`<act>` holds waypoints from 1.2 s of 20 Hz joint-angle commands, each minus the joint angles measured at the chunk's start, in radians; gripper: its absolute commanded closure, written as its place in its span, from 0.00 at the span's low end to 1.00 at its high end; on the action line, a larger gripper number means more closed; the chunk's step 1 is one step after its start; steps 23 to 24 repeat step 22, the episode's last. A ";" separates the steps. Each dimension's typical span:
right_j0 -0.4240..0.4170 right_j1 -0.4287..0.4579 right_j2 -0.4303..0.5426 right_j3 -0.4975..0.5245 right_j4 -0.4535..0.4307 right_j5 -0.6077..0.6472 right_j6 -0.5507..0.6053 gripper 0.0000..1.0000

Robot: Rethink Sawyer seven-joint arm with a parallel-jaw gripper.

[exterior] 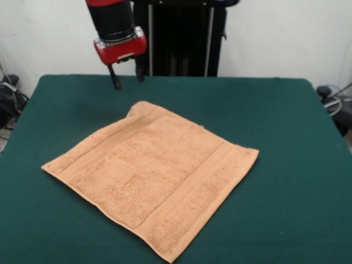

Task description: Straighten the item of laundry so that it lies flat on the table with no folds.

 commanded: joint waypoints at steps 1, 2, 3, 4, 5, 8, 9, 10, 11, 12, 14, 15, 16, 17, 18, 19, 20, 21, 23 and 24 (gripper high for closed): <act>0.024 -0.021 0.066 0.034 -0.014 -0.009 0.171 0.00; 0.028 -0.051 0.074 0.050 -0.017 -0.018 0.172 0.00; 0.049 -0.109 0.069 0.067 -0.011 -0.002 0.178 0.00; 0.075 -0.160 0.057 0.076 0.020 0.046 0.196 0.00; 0.086 -0.194 0.057 0.081 0.041 0.080 0.200 0.00; 0.115 -0.267 0.050 0.089 0.073 0.137 0.202 0.00; 0.116 -0.272 0.046 0.096 0.079 0.132 0.209 0.00; 0.118 -0.277 0.042 0.103 0.085 0.127 0.216 0.00; 0.119 -0.284 0.039 0.112 0.087 0.116 0.221 0.00; 0.127 -0.290 0.029 0.113 0.088 0.110 0.228 0.00; 0.125 -0.288 0.027 0.115 0.095 0.103 0.230 0.00; 0.125 -0.287 0.025 0.115 0.096 0.103 0.227 0.00; 0.134 -0.287 0.013 0.111 0.100 0.109 0.233 0.00; 0.137 -0.287 0.008 0.110 0.102 0.107 0.234 0.00; 0.140 -0.287 0.004 0.109 0.102 0.103 0.231 0.00; 0.141 -0.284 0.002 0.106 0.103 0.101 0.231 0.00; 0.142 -0.280 -0.001 0.103 0.104 0.099 0.231 0.00; 0.147 -0.280 -0.004 0.099 0.105 0.098 0.232 0.00; 0.156 -0.276 -0.015 0.091 0.104 0.101 0.237 0.00; 0.156 -0.276 -0.015 0.091 0.104 0.101 0.237 0.00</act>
